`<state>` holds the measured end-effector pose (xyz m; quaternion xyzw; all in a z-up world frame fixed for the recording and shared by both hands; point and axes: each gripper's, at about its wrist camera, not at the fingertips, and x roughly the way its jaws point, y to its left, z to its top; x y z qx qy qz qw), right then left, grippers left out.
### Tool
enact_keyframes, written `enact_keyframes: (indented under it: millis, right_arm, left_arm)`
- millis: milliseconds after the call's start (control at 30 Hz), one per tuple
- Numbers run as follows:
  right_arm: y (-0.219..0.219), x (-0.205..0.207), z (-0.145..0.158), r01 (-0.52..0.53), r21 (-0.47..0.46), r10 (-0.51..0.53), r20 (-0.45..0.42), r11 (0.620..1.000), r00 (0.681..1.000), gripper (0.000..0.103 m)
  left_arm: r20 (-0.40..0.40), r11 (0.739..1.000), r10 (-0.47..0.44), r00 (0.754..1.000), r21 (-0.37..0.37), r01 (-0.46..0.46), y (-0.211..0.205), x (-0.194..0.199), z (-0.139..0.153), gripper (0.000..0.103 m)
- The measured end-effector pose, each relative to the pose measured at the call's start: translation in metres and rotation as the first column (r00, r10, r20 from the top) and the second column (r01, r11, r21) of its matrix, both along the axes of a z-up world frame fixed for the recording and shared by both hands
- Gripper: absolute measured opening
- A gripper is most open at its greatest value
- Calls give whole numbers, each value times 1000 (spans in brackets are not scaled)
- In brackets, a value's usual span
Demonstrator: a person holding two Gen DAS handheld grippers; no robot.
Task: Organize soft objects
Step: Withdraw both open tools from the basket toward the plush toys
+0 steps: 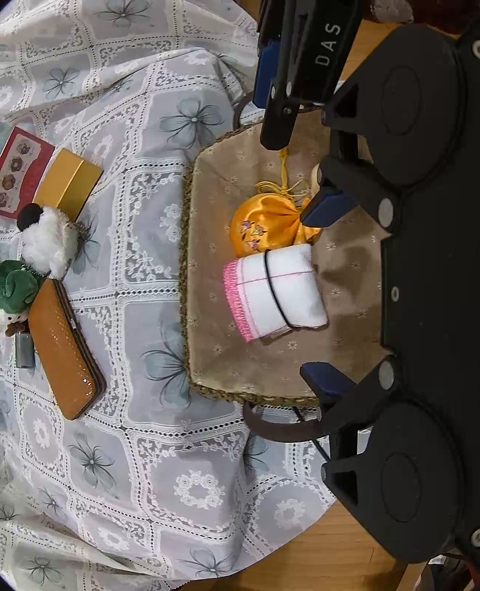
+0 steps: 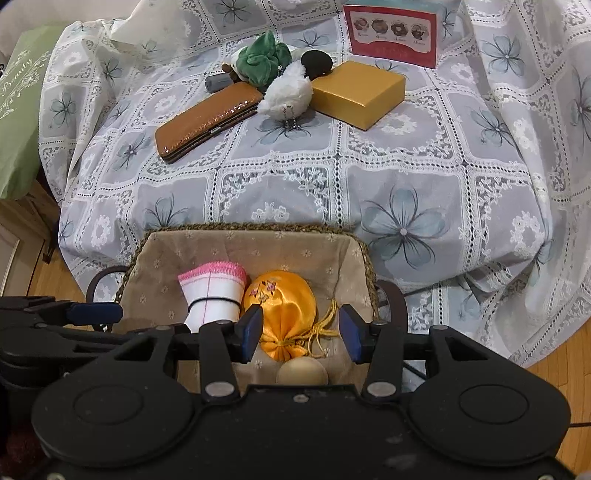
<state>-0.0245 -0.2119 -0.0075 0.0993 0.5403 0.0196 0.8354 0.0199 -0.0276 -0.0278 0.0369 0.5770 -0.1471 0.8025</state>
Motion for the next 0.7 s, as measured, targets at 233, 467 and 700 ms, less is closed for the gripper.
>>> enact_keyframes:
  millis: [233,467,700]
  right_arm:
    - [-3,25,4,22,1,-22,35,1000,999,51]
    - [-8,61,13,53,-16,-51,101,998,994,54]
    - [-12,98,17,56,-49,-48,148,997,988,55]
  left_arm:
    - [11,1000,18,1000,-8,-18,1,20,3,76]
    - [62,999,39,997,-9,-38,3,47,9,76]
    - [105,998,70,992,-5,-70,5,80,12,76]
